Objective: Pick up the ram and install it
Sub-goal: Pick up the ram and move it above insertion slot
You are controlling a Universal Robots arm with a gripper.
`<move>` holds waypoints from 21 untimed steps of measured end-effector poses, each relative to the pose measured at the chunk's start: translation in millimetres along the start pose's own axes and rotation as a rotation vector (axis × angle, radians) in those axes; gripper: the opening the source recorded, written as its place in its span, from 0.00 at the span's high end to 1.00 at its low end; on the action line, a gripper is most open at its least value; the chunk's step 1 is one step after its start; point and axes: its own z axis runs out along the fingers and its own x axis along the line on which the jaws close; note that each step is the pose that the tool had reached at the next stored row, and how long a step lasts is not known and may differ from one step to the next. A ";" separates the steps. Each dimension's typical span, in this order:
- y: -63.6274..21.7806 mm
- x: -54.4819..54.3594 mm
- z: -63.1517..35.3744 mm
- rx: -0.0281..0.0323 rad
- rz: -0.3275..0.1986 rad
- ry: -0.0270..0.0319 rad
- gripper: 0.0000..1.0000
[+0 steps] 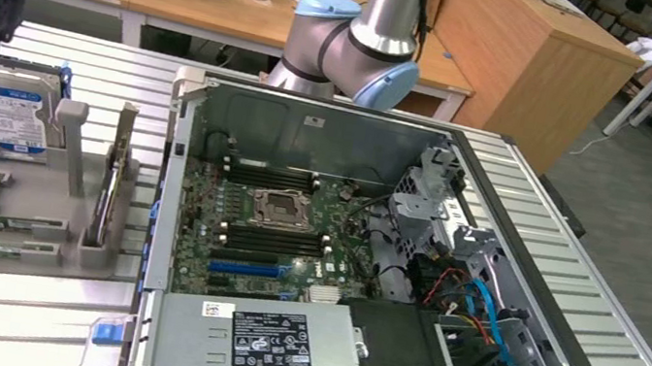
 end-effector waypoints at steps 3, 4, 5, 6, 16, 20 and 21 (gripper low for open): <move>0.0 0.0 0.1 0.0016 -0.038 0.0016 0.89; 0.0 0.0 0.1 0.0017 -0.038 0.0016 0.89; 0.0 0.0 0.1 0.0017 -0.038 0.0017 0.89; 0.0 0.0 0.1 0.0017 -0.038 0.0017 0.89; 0.0 -0.1 0.5 0.0050 -0.115 0.0048 0.89; 0.0 -0.1 0.5 0.0052 -0.120 0.0050 0.89; 0.0 -0.1 0.6 0.0053 -0.120 0.0049 0.89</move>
